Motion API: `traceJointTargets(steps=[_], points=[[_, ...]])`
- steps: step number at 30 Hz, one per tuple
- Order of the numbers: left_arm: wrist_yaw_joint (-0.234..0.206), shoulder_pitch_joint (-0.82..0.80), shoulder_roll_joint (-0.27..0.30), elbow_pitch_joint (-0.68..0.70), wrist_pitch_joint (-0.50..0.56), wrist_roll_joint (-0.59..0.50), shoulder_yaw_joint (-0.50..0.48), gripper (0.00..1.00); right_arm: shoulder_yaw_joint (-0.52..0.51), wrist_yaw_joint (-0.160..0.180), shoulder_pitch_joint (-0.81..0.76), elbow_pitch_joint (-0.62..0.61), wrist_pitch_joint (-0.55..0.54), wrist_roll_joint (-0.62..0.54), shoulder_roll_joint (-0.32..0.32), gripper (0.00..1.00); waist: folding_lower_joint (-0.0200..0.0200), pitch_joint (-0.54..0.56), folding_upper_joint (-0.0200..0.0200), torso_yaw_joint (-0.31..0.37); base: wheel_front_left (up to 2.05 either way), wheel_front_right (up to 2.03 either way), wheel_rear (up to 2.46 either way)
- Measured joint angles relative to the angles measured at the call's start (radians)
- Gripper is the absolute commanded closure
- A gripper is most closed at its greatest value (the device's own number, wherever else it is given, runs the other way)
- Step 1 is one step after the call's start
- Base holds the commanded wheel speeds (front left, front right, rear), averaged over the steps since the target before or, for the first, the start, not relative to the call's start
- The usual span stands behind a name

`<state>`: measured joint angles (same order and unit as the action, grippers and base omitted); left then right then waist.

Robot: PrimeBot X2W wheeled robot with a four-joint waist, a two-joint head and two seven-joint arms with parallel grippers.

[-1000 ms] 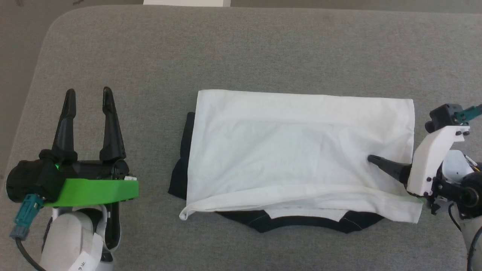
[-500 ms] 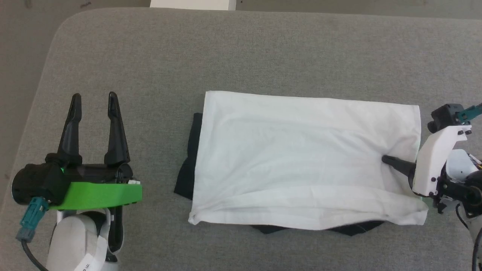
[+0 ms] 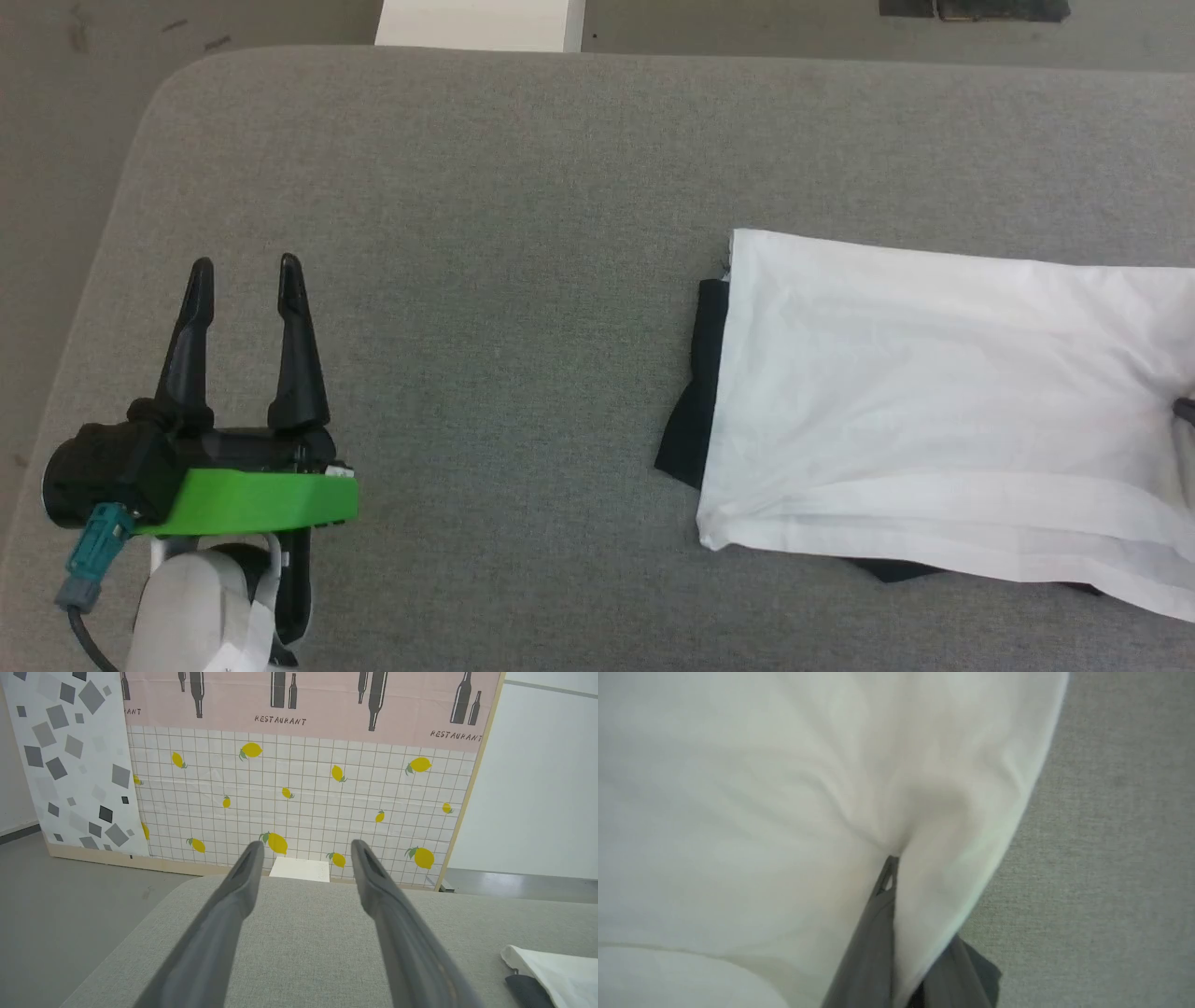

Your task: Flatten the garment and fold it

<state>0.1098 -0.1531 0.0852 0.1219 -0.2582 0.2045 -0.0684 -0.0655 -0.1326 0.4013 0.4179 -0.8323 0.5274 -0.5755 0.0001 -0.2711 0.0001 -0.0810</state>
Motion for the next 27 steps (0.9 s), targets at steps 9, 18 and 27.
traceJointTargets(steps=[9,18,27], points=[[0.008,0.038,-0.016,-0.012,0.0,-0.003,0.011,0.0,0.131,0.0,0.018,-0.225,-0.183,-0.031,-0.009,1.0,0.0,0.064,0.0,0.017,0.0,0.0,0.0],[0.013,0.048,-0.021,-0.011,0.0,-0.002,0.02,0.0,0.234,0.0,0.056,-0.395,-0.304,-0.007,0.101,1.0,-0.0002,0.093,0.0,0.015,0.0,0.0,0.0],[0.013,0.05,-0.025,-0.01,0.0,-0.001,0.039,0.0,0.321,0.0,0.123,-0.295,-0.239,-0.045,0.263,1.0,-0.0001,0.06,0.0,-0.026,0.0,0.0,0.0]])
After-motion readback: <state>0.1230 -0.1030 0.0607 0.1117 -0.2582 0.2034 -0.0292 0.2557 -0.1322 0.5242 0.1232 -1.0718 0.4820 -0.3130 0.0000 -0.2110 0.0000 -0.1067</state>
